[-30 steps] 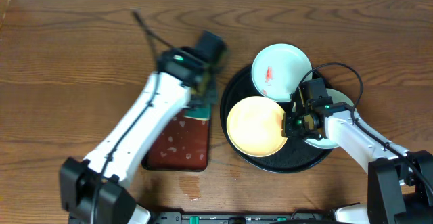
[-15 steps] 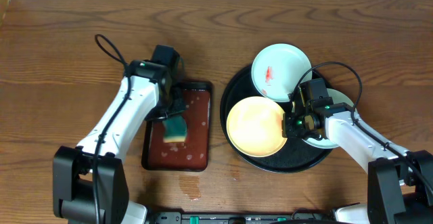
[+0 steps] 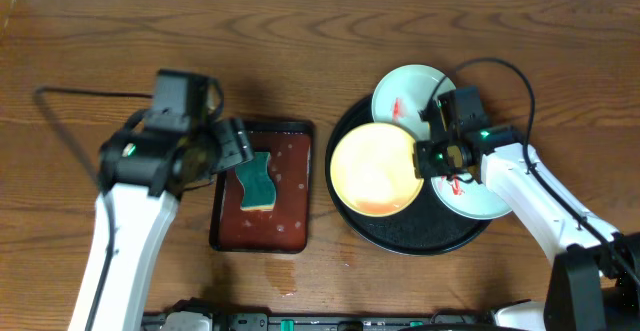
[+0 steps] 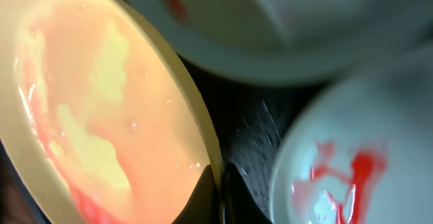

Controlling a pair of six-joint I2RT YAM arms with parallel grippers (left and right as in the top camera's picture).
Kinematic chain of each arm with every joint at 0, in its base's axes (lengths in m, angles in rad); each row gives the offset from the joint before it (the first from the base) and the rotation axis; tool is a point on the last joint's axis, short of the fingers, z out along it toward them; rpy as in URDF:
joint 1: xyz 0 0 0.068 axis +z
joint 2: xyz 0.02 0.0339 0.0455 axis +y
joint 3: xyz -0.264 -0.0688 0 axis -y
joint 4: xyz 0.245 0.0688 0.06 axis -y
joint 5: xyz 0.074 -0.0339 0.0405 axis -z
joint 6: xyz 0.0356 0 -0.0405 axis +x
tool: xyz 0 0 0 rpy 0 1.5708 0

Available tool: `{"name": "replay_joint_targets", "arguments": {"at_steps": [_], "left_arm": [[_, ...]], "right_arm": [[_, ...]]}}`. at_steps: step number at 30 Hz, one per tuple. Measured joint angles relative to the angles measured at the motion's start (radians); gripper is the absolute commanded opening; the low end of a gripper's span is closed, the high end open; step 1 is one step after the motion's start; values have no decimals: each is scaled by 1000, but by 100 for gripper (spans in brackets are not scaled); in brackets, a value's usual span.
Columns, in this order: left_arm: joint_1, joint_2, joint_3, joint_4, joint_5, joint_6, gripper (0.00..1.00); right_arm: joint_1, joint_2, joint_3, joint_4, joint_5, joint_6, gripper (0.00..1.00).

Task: Clean dirty plates on tray and stack at the side
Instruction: 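Lift the yellow plate with right gripper and tilt it over the tray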

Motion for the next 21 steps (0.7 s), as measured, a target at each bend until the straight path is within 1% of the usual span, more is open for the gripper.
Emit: {"name": "replay_joint_targets", "arguments": {"at_steps": [7, 10, 15, 21], "left_arm": [[58, -187, 1, -3, 0, 0, 79], [64, -245, 1, -3, 0, 0, 78], [65, -290, 1, -3, 0, 0, 79], [65, -294, 1, -26, 0, 0, 79]], "right_arm": [[118, -48, 153, 6, 74, -51, 1], [189, -54, 200, 50, 109, -71, 1], [329, -54, 216, 165, 194, -85, 1], [499, -8, 216, 251, 370, -135, 1]]}}
